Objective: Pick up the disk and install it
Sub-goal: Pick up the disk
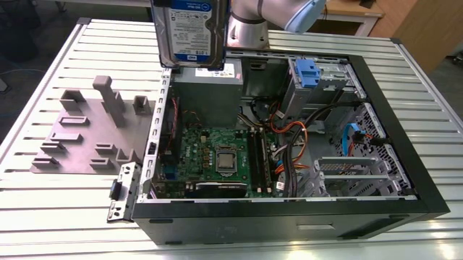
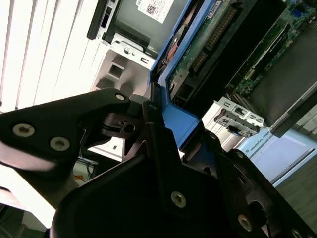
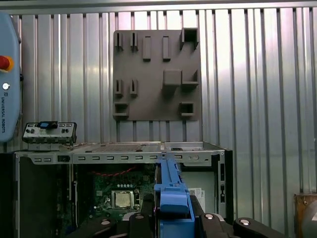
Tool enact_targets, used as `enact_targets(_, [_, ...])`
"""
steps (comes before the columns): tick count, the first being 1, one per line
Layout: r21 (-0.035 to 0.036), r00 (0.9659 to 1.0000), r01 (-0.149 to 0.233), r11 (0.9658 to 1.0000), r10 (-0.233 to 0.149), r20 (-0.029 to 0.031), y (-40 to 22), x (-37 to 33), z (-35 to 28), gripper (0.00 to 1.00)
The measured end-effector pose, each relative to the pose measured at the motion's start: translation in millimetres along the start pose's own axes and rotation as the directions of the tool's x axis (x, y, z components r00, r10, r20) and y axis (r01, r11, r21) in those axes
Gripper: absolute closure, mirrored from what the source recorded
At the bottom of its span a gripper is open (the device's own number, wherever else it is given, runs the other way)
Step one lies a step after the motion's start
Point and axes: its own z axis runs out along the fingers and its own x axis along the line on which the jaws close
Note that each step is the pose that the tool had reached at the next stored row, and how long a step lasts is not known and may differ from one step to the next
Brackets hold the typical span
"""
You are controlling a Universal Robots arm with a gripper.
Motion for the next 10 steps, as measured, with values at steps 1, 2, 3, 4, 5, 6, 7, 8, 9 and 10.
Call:
enact_targets(1, [0.0000,1.0000,0.000,1.0000,0.000,0.0000,-1.5,0.0,0.0,0.63])
enact_targets(2, [0.0001,1.0000,0.000,1.0000,0.000,0.0000,-2.9,-0.1,0.0,0.63])
enact_targets(3, [0.0001,1.0000,0.000,1.0000,0.000,0.0000,-4.3,-0.2,0.1,0.63])
enact_targets(4, [0.0001,1.0000,0.000,1.0000,0.000,0.0001,-5.2,0.0,0.1,0.63])
enact_targets(5, [0.0000,1.0000,0.000,1.0000,0.000,0.0000,-5.5,0.9,0.2,0.63])
enact_targets(6, [0.0000,1.0000,0.000,1.0000,0.000,0.0001,-5.9,2.4,0.3,0.63])
enact_targets(7, [0.0000,1.0000,0.000,1.0000,0.000,0.0001,-6.1,4.1,0.5,0.63])
enact_targets(8, [0.0000,1.0000,0.000,1.0000,0.000,0.0001,-6.2,6.1,0.7,0.63])
enact_targets(9, [0.0000,1.0000,0.000,1.0000,0.000,0.0000,-6.3,8.1,0.9,0.63])
enact_targets(10, [0.0000,1.0000,0.000,1.0000,0.000,0.0000,-6.4,10.0,1.1,0.63])
